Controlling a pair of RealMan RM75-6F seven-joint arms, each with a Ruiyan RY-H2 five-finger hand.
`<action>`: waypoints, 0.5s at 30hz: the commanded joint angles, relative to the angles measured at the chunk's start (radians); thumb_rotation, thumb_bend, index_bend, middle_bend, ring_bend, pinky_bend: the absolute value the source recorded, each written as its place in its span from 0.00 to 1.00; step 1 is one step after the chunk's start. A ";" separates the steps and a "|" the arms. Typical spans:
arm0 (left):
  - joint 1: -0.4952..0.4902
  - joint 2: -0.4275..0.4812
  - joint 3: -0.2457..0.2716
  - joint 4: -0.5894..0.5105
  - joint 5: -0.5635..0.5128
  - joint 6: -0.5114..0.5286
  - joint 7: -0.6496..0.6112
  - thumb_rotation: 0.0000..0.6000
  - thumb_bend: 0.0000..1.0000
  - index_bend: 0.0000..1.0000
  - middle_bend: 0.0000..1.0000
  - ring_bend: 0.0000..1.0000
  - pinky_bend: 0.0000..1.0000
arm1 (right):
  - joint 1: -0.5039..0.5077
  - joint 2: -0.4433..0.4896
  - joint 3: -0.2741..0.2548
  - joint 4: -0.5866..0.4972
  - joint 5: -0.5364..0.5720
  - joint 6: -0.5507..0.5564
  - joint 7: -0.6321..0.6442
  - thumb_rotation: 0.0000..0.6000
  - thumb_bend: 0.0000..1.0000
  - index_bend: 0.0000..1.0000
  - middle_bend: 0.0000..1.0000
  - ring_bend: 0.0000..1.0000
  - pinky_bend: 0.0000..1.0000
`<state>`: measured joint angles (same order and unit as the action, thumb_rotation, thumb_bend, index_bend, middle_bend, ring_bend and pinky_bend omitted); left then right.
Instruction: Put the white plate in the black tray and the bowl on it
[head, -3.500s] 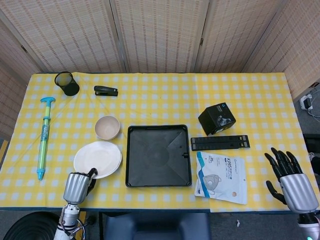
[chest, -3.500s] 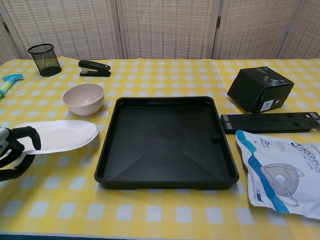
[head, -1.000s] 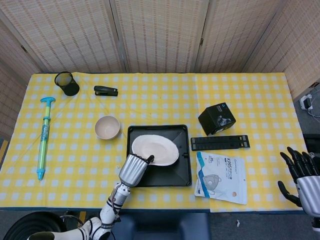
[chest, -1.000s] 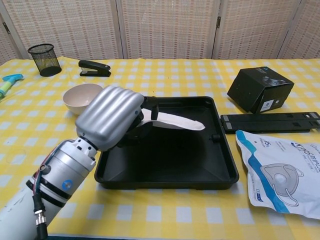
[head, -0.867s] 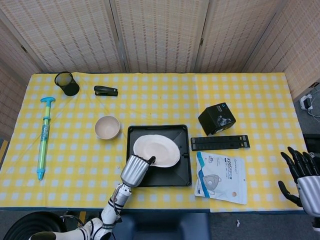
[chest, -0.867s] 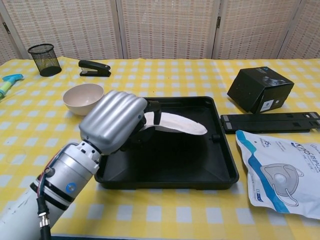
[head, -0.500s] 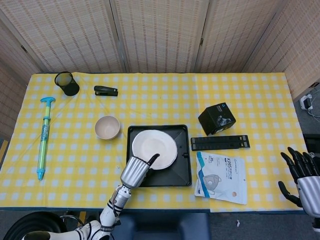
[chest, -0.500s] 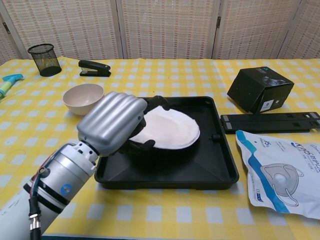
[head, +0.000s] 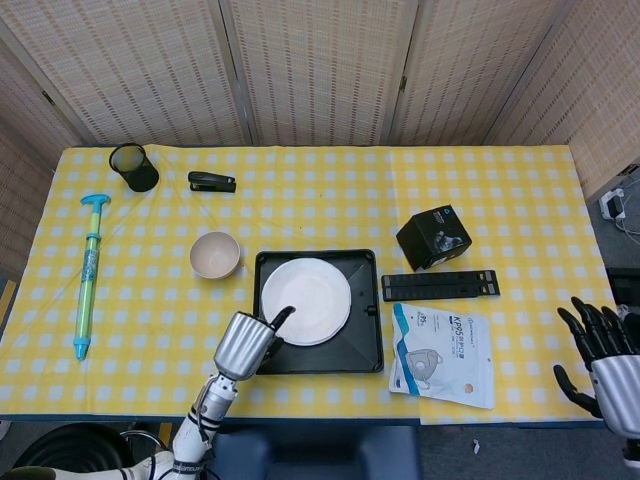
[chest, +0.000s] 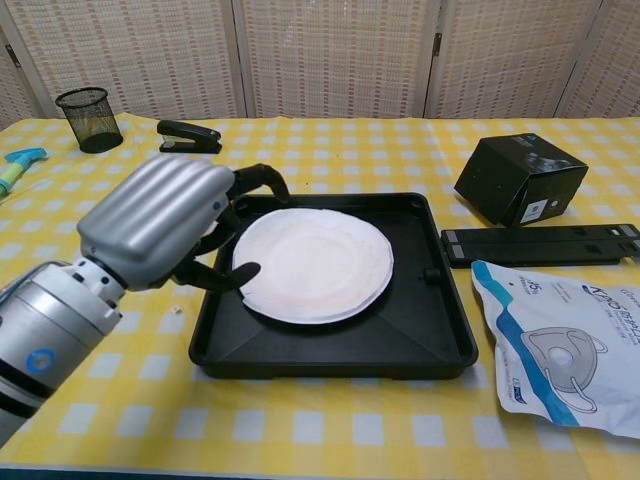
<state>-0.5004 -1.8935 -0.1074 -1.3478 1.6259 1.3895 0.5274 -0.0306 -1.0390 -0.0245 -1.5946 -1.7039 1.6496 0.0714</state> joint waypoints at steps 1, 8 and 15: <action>0.028 0.090 -0.028 -0.045 -0.040 0.016 -0.002 1.00 0.32 0.40 1.00 1.00 1.00 | -0.002 0.001 -0.002 0.002 -0.006 0.005 0.003 1.00 0.42 0.00 0.00 0.00 0.00; 0.044 0.181 -0.091 -0.001 -0.175 -0.042 -0.025 1.00 0.40 0.54 1.00 1.00 1.00 | 0.009 -0.007 -0.004 -0.001 -0.011 -0.018 -0.018 1.00 0.42 0.00 0.00 0.00 0.00; 0.014 0.168 -0.159 0.018 -0.335 -0.128 0.016 1.00 0.50 0.52 1.00 1.00 1.00 | 0.024 -0.017 -0.003 -0.013 -0.003 -0.053 -0.054 1.00 0.42 0.00 0.00 0.00 0.00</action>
<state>-0.4720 -1.7194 -0.2395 -1.3411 1.3368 1.2981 0.5289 -0.0098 -1.0539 -0.0278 -1.6053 -1.7095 1.6015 0.0217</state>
